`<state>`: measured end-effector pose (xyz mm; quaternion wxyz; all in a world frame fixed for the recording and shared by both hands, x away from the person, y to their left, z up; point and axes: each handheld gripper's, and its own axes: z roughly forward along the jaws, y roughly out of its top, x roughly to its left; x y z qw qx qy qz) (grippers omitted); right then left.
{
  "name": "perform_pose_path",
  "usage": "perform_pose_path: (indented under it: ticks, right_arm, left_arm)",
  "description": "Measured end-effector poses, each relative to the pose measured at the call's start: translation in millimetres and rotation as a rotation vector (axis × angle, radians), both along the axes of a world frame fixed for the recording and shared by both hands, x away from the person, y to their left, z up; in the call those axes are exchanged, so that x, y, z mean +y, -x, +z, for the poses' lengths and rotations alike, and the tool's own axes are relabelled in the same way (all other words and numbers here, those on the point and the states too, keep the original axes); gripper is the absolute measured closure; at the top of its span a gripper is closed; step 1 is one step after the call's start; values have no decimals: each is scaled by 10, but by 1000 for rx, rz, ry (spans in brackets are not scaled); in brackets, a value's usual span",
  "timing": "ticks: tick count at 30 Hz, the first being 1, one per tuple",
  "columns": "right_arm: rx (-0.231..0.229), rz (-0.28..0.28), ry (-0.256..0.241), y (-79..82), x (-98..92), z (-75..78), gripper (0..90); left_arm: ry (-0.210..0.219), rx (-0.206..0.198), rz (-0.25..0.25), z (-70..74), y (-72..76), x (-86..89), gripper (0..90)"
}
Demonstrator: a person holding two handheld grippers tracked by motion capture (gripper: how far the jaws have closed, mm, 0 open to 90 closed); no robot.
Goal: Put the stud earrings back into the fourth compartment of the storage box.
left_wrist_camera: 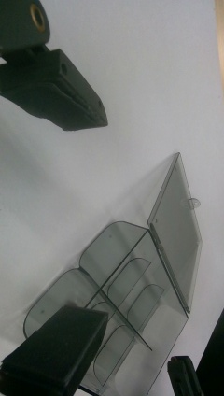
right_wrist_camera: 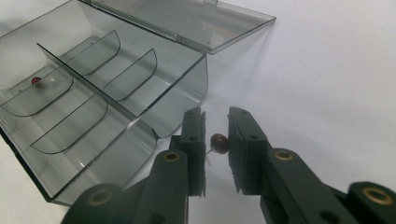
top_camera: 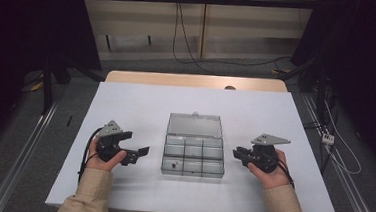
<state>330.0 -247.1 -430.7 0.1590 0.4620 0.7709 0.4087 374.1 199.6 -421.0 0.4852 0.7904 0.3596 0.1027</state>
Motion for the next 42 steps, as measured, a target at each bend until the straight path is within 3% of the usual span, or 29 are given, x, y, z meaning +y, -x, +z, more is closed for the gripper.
perform_pose_path:
  ticks: [25, 42]
  right_arm:
    - [-16, 27, -23, 2, 20, 182, 768]
    - [-39, 97, -32, -39, 200, 343, 768]
  left_arm:
    - [2, 6, -5, -7, -43, -48, 67]
    - [4, 4, -11, -14, -57, -63, 67]
